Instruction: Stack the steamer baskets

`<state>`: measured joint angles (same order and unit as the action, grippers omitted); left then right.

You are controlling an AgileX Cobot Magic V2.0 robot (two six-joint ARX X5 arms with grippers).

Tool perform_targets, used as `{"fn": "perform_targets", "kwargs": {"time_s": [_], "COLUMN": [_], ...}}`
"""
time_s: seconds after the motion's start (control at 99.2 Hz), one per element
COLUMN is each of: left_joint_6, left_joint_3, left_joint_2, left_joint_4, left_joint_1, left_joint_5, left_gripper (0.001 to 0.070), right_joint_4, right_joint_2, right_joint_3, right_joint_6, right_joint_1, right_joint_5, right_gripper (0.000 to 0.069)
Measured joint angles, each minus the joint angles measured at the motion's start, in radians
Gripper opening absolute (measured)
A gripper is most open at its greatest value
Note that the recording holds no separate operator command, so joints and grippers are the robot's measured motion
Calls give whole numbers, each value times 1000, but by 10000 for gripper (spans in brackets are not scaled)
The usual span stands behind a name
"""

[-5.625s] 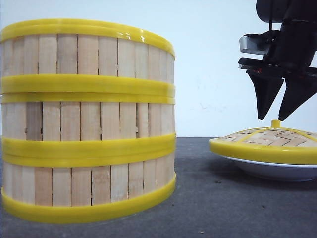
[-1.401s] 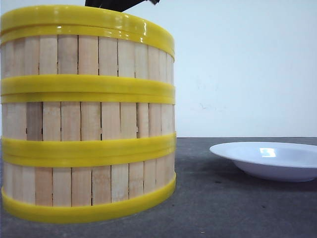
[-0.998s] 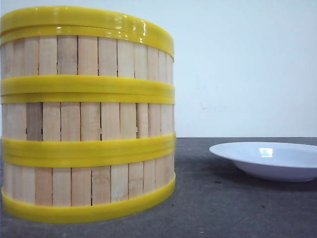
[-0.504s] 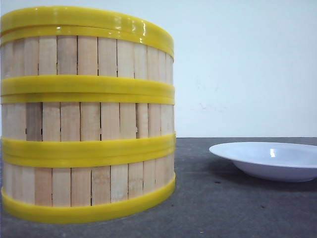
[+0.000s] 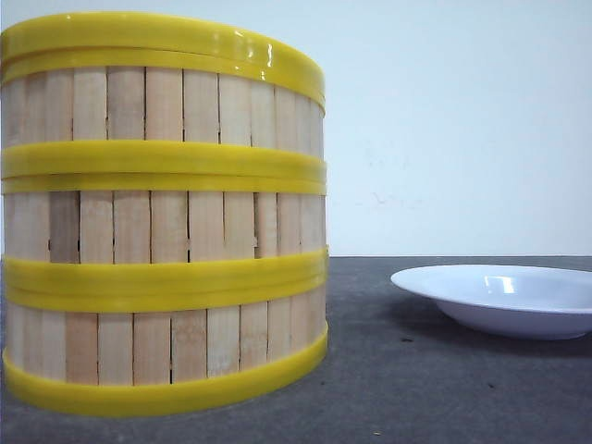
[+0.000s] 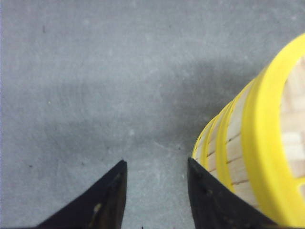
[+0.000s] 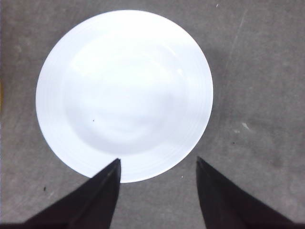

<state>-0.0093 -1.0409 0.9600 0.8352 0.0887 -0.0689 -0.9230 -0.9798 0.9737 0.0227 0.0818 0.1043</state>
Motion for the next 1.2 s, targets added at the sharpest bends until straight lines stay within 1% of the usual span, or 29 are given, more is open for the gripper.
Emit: {"fn": "perform_targets", "kwargs": {"time_s": [0.131,0.192,0.312,0.433,0.474,0.494,0.504,0.524,0.534,0.565,0.595,0.655,0.806,1.2], "left_joint_6": [-7,-7,-10,-11,-11,-11,-11,-12,-13,-14,-14,-14,-23,-32], "left_joint_3": [90,116,132,132,132,132,132,132,132,132,132,132,132,132], "left_joint_2": [-63,-73,-64,-65,-65,-65,-65,-65,-65,-65,-65,-65,-65,-65], "left_joint_4": [-59,-61,-60,-67,-67,-67,-67,-68,-68,-69,-69,-69,-68,-68], "left_joint_1": [0,0,0,0,0,0,0,0,0,0,0,0,0,0], "left_joint_5": [0,0,0,0,0,0,0,0,0,0,0,0,0,0], "left_gripper": [229,229,229,225,192,159,140,104,90,61,41,26,18,18], "right_joint_4": [10,34,71,72,72,72,72,72,72,72,74,76,51,63], "right_joint_2": [6,16,35,37,37,37,37,37,37,37,37,36,35,35], "right_joint_3": [-6,-6,-6,-6,-6,-6,-6,-6,-6,-6,-6,-6,-6,-6], "right_joint_6": [4,9,24,34,37,38,37,37,37,37,37,37,38,38], "right_joint_1": [-6,-6,-6,-6,-6,-6,-6,-6,-6,-6,-6,-6,-6,-6], "right_joint_5": [-1,0,0,0,0,0,0,0,0,0,0,0,0,0], "right_gripper": [302,302,302,299,264,226,190,153,122,81,56,30,14,13]}}
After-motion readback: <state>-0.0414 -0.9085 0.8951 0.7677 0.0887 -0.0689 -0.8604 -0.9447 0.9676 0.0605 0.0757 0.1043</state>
